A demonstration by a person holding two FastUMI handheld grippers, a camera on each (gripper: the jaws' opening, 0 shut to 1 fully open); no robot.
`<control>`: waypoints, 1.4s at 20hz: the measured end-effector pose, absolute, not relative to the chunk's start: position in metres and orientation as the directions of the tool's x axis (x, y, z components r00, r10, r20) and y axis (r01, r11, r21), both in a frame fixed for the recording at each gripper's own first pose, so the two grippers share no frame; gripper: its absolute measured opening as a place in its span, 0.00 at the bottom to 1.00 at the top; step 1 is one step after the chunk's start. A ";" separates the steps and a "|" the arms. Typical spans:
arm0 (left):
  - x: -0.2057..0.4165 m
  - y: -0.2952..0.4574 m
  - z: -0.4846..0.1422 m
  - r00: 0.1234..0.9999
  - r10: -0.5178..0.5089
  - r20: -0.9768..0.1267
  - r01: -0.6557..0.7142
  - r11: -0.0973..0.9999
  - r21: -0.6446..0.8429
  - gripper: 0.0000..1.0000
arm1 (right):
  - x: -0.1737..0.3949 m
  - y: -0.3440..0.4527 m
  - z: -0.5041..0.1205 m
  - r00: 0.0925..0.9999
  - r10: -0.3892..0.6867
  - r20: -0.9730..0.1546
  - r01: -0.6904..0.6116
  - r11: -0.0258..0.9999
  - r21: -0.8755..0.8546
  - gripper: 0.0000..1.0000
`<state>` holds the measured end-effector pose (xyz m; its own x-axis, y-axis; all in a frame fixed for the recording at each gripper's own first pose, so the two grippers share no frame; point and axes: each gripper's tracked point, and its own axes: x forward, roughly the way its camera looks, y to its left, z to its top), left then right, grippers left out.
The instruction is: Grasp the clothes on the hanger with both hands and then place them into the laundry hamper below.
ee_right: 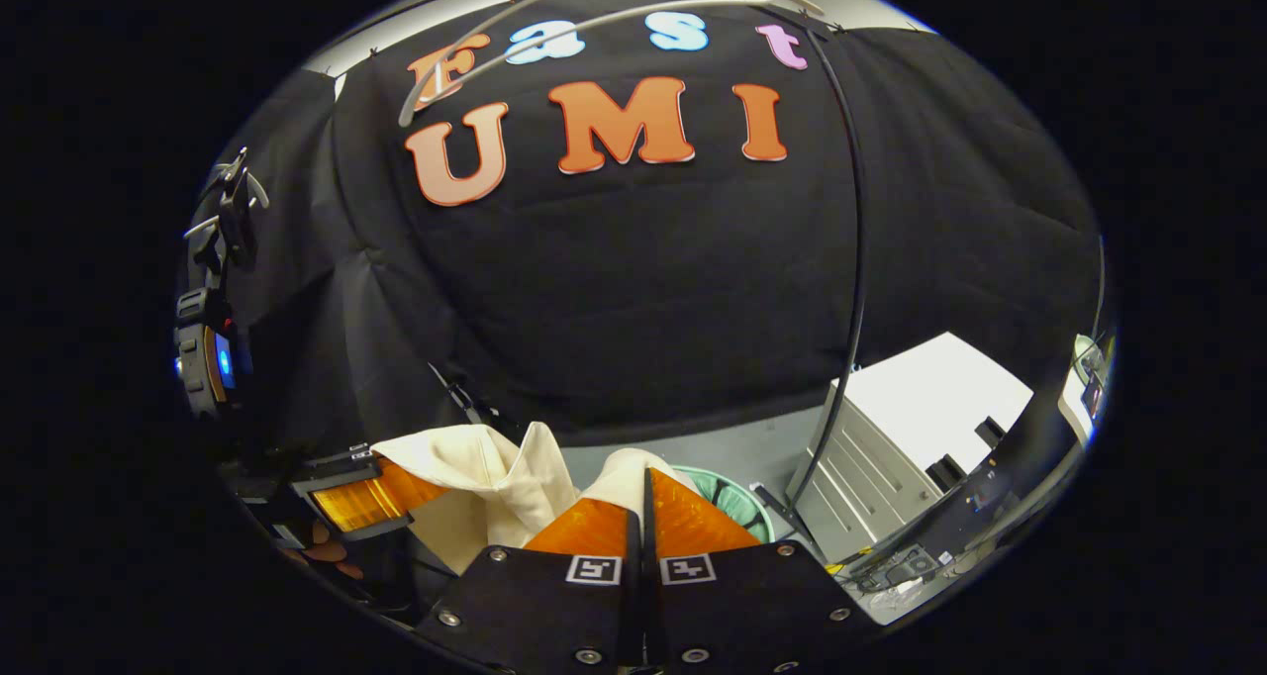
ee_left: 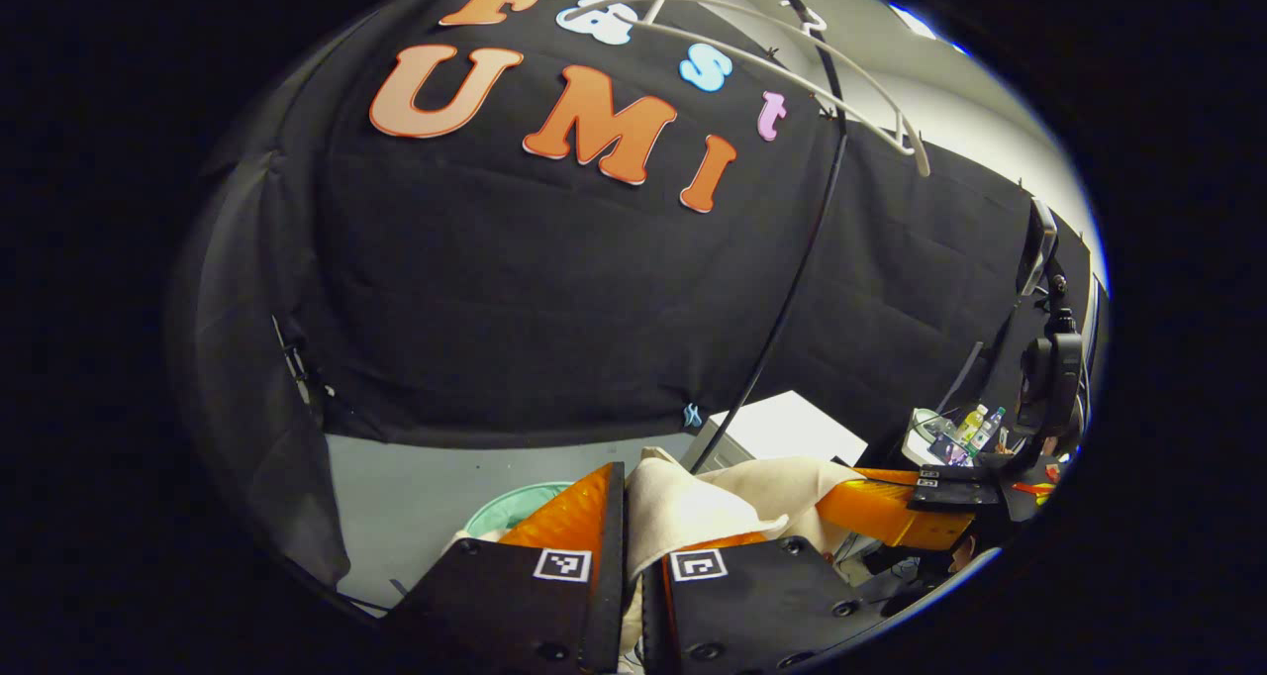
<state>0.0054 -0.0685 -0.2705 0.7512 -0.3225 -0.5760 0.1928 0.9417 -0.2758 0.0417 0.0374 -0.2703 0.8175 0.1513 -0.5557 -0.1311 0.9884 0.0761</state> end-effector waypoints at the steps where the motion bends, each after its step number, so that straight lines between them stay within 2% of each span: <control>1: 0.001 -0.066 -0.282 0.735 -0.313 -0.601 0.184 0.946 -0.267 0.16 | 0.042 0.037 -0.284 0.804 0.146 -0.576 -0.126 0.989 0.075 0.00; 6: -0.019 -0.060 -0.326 0.651 -0.298 -0.698 0.156 0.953 -0.260 0.16 | 0.027 0.040 -0.335 0.705 0.135 -0.696 -0.121 0.990 0.069 0.03; 7: -0.025 -0.056 -0.331 0.636 -0.288 -0.716 0.137 0.955 -0.263 0.22 | 0.025 0.039 -0.345 0.691 0.131 -0.711 -0.119 0.991 0.068 0.06; 12: -0.040 -0.041 -0.365 0.571 -0.250 -0.782 0.080 0.965 -0.250 0.29 | -0.003 0.042 -0.386 0.600 0.134 -0.789 -0.105 0.991 0.089 0.11; 15: -0.052 -0.029 -0.376 0.537 -0.224 -0.814 0.064 0.972 -0.225 0.30 | -0.006 0.035 -0.398 0.570 0.129 -0.812 -0.071 0.992 0.108 0.19; 16: -0.057 -0.027 -0.380 0.521 -0.217 -0.825 0.054 0.973 -0.222 0.31 | -0.007 0.033 -0.396 0.567 0.128 -0.813 -0.061 0.992 0.114 0.29; 17: -0.061 -0.024 -0.383 0.512 -0.213 -0.832 0.045 0.974 -0.221 0.37 | -0.008 0.030 -0.398 0.567 0.127 -0.814 -0.046 0.991 0.122 0.40; 18: -0.063 -0.023 -0.385 0.504 -0.210 -0.838 0.039 0.975 -0.221 0.45 | -0.010 0.028 -0.399 0.559 0.126 -0.819 -0.037 0.991 0.127 0.36; 19: -0.065 -0.021 -0.386 0.497 -0.211 -0.842 0.036 0.974 -0.223 0.62 | -0.015 0.024 -0.404 0.547 0.123 -0.828 -0.029 0.991 0.128 0.53; 20: -0.068 -0.021 -0.385 0.492 -0.213 -0.844 0.032 0.973 -0.227 0.51 | -0.017 0.024 -0.406 0.536 0.121 -0.835 -0.021 0.991 0.130 0.64; 21: -0.069 -0.021 -0.384 0.488 -0.218 -0.845 0.027 0.972 -0.235 0.68 | -0.020 0.023 -0.410 0.527 0.120 -0.841 -0.013 0.991 0.134 0.70; 22: -0.071 -0.020 -0.383 0.483 -0.219 -0.848 0.017 0.970 -0.241 0.72 | -0.022 0.024 -0.412 0.521 0.124 -0.844 -0.007 0.990 0.141 0.83; 23: -0.074 -0.020 -0.385 0.477 -0.219 -0.851 0.008 0.969 -0.245 0.89 | -0.024 0.026 -0.412 0.518 0.128 -0.846 -0.003 0.989 0.147 0.89; 24: -0.074 -0.017 -0.384 0.478 -0.213 -0.852 0.000 0.970 -0.242 0.87 | -0.026 0.026 -0.412 0.517 0.127 -0.846 -0.001 0.989 0.148 0.91; 26: -0.077 -0.014 -0.385 0.475 -0.202 -0.857 -0.011 0.972 -0.235 0.93 | -0.027 0.024 -0.410 0.521 0.122 -0.845 -0.001 0.990 0.142 0.94; 27: -0.077 -0.014 -0.386 0.474 -0.197 -0.858 -0.015 0.973 -0.231 0.91 | -0.028 0.024 -0.410 0.523 0.118 -0.844 -0.002 0.991 0.137 0.95; 28: -0.079 -0.015 -0.385 0.472 -0.195 -0.860 -0.015 0.973 -0.229 1.00 | -0.030 0.023 -0.410 0.521 0.115 -0.846 -0.005 0.991 0.132 0.95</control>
